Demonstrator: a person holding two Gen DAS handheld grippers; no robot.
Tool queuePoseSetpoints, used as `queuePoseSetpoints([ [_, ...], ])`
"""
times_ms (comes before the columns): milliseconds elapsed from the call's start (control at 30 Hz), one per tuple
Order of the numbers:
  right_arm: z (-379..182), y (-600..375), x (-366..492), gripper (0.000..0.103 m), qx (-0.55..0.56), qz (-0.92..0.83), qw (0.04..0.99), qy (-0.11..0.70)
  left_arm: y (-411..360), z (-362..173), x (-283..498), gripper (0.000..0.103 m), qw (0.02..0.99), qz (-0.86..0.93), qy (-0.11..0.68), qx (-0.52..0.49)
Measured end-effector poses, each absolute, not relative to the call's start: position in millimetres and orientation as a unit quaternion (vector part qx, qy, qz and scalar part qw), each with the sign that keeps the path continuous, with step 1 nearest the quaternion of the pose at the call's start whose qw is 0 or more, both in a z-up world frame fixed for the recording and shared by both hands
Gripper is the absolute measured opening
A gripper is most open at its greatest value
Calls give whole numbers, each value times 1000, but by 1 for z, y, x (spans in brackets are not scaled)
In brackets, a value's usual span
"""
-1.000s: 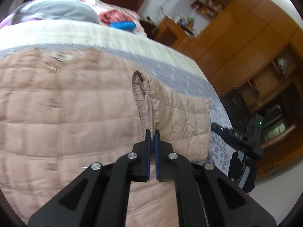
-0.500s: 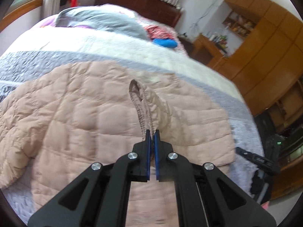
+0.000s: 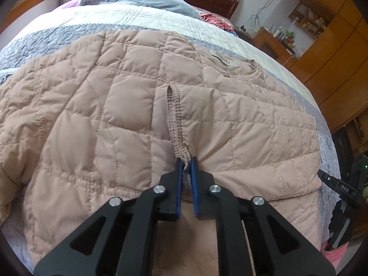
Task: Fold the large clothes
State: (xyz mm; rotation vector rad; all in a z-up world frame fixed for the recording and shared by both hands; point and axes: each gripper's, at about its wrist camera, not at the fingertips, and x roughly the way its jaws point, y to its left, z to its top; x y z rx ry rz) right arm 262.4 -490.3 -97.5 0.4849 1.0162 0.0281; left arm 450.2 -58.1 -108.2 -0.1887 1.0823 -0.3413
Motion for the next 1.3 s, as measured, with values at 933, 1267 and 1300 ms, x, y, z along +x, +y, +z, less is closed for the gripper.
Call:
queuePoseSetpoints([
  [933, -91, -397, 300, 33, 175, 42, 825, 536, -101, -104, 429, 18, 841, -157, 516, -28],
  [1267, -38, -435, 238, 49, 195, 43, 860, 469, 19, -46, 363, 69, 883, -83, 460, -49],
  [1300, -39, -439, 233, 49, 197, 40, 860, 468, 48, -47, 353, 69, 883, -56, 462, -61],
])
